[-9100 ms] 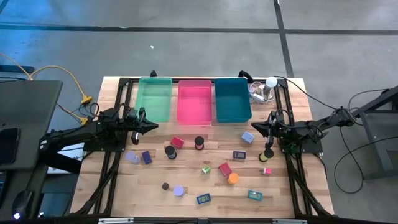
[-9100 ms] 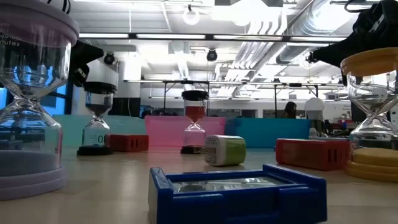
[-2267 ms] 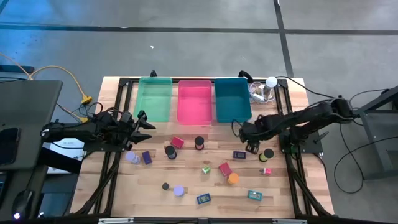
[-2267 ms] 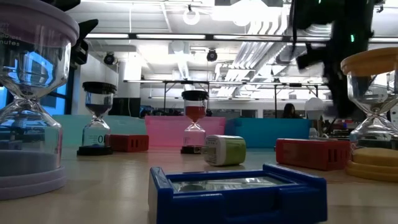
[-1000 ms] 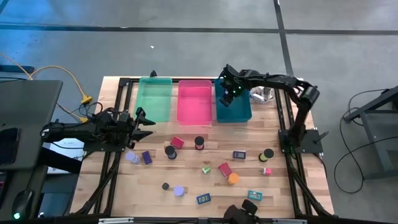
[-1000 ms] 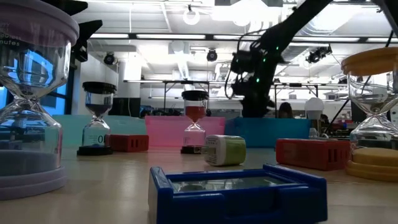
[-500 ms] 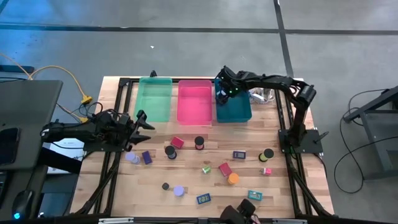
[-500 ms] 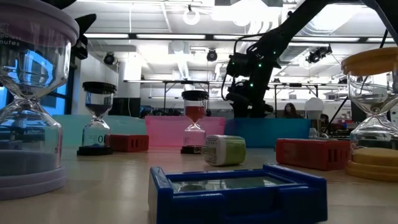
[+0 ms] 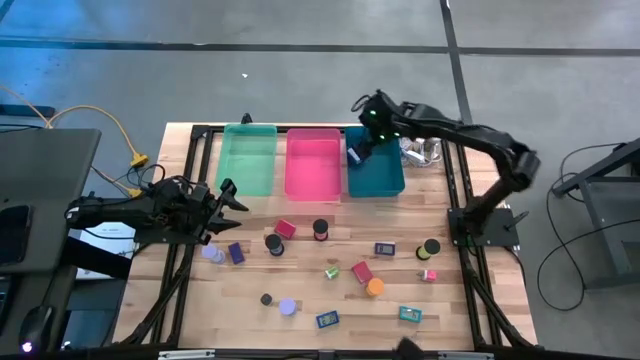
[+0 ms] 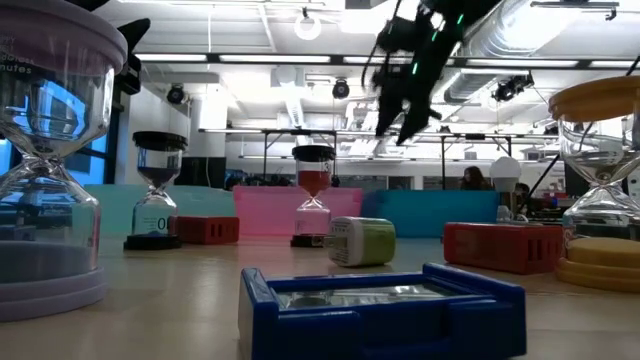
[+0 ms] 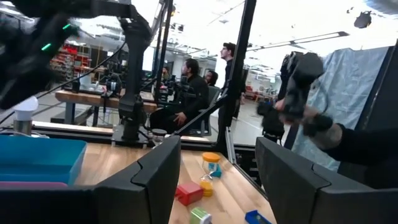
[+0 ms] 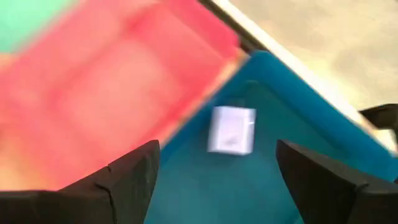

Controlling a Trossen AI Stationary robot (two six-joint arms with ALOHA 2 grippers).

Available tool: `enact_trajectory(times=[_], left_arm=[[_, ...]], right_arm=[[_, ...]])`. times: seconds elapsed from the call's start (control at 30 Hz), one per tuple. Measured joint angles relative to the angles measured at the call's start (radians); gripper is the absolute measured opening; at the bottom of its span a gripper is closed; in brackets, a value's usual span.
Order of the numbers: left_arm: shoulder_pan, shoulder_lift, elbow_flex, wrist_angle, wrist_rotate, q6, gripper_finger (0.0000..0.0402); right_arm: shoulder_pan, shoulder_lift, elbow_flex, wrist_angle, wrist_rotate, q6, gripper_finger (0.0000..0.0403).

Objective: Pick & Place Office items
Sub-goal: Put the green hourglass into the green bin

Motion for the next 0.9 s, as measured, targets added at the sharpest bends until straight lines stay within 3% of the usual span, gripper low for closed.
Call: enact_trajectory(times=[0.17, 0.33, 0.57, 0.9], left_arm=[[0.000, 0.000, 0.000, -0.009, 0.001, -0.001, 0.0203], [0.000, 0.000, 0.000, -0.011, -0.011, 0.019, 0.0203], [0.000, 0.000, 0.000, -0.015, -0.059, 0.052, 0.0203], [-0.001, 0.000, 0.000, -0.023, -0.057, -0.038, 0.0203]], right_arm=[[0.122, -0.177, 0.000, -0.154, -0.045, 0.100, 0.0309], [0.279, -0.299, 0.000, -0.382, -0.010, 0.384, 0.0308], [0.537, -0.390, -0.001, -0.631, 0.240, 0.821, 0.0307], [0.908, -0.398, -0.063, -0.694, 0.542, 1.022, 0.0306]])
